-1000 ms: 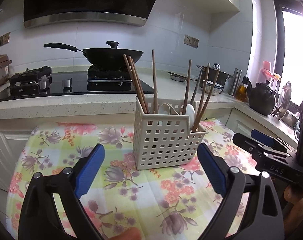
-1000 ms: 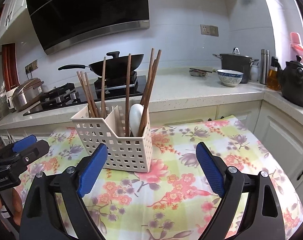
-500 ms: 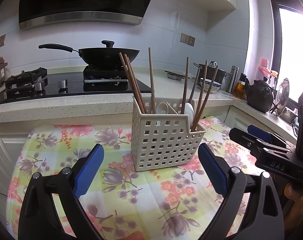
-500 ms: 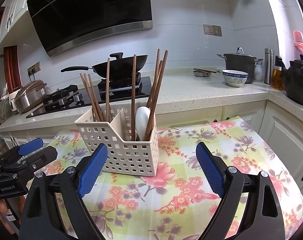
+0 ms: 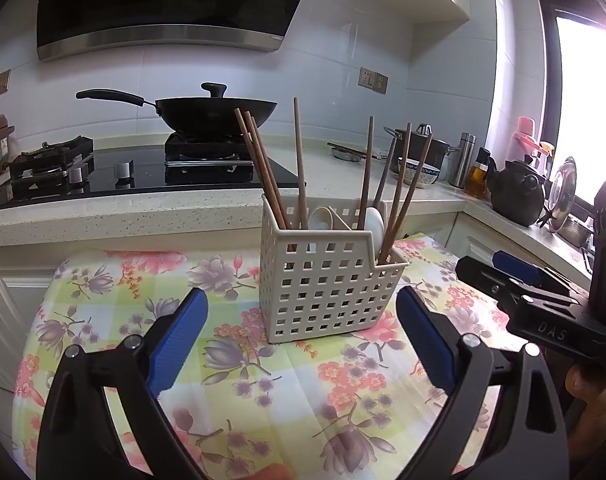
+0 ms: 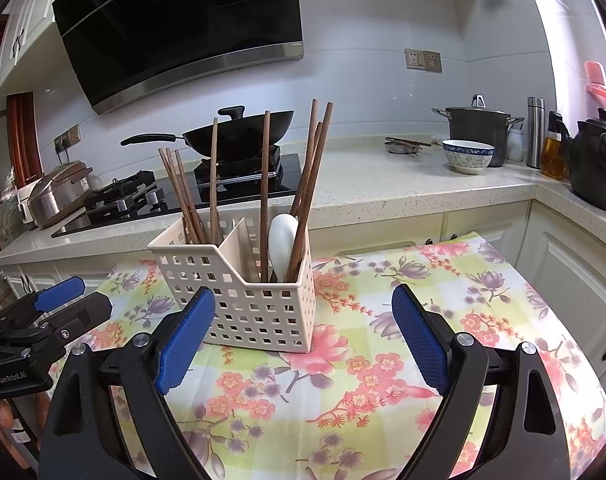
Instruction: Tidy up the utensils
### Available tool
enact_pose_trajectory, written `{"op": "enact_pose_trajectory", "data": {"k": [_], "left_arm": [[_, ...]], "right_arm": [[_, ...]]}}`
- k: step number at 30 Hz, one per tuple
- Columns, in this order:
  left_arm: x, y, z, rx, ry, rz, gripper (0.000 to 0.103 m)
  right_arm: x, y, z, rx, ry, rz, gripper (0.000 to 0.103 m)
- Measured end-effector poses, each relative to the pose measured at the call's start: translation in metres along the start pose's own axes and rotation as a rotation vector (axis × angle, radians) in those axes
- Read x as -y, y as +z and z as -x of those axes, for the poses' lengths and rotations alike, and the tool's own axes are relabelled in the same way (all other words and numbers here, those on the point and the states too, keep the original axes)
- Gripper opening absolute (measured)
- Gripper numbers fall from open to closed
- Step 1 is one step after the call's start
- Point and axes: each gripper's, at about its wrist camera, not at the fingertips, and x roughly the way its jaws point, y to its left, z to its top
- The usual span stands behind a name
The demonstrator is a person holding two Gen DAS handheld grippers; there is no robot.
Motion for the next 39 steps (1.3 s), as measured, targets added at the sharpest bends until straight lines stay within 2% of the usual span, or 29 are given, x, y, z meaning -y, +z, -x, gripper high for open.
{"op": "enact_pose_trajectory", "data": {"k": [39], "left_arm": [[0.0039,0.0004,0.0037,0.003,-0.008,-0.008,0.093]], "right_arm": [[0.0031,0.0008,0.0027,0.002,0.001,-0.003,0.084]]}}
